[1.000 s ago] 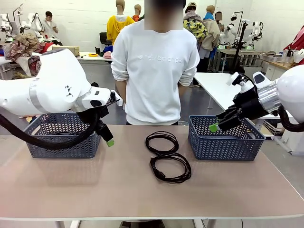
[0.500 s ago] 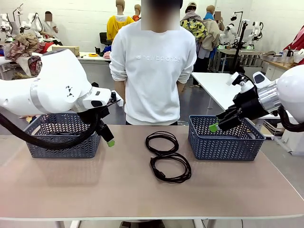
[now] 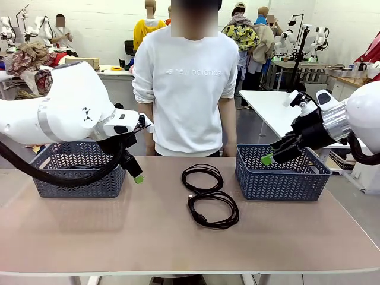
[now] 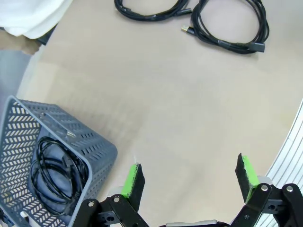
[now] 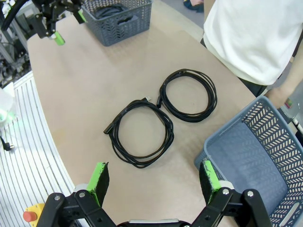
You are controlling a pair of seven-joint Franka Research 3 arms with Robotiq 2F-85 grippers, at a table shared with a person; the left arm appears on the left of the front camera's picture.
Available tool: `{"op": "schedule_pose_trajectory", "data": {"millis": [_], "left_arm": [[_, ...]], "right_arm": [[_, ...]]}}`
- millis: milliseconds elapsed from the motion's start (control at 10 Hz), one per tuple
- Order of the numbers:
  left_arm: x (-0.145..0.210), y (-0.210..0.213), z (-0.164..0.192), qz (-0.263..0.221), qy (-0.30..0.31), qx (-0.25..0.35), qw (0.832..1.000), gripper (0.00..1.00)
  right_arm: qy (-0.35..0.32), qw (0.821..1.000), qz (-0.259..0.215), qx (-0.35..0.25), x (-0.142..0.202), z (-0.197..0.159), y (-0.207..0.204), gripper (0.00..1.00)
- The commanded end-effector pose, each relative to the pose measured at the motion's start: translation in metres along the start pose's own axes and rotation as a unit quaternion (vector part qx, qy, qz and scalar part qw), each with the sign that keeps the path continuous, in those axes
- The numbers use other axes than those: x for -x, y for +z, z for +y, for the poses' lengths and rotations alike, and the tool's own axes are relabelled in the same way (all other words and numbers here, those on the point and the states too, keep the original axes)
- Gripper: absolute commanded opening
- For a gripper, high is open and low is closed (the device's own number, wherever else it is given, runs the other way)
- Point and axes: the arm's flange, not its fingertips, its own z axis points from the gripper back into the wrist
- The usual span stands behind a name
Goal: Organize the cables according to human instructions.
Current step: Pick up a bundle of cables and place it in the basket indicated by the human.
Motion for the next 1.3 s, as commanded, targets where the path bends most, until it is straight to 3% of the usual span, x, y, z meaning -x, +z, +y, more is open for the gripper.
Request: {"op": "schedule_pose_trajectory", "data": {"millis": [0, 1200], "left_arm": [[-0.0015, 0.0004, 0.0022, -0.001, 0.003, -0.001, 1.000, 1.00], [-0.0015, 0.0004, 0.0022, -0.001, 0.003, -0.001, 1.000, 1.00]], "right_arm": [[-0.002, 1.000, -0.009, -0.007, -0.0002, -0.0012, -0.0008, 1.00], [-0.002, 1.000, -0.009, -0.007, -0.0002, -0.0012, -0.0008, 1.00]]}}
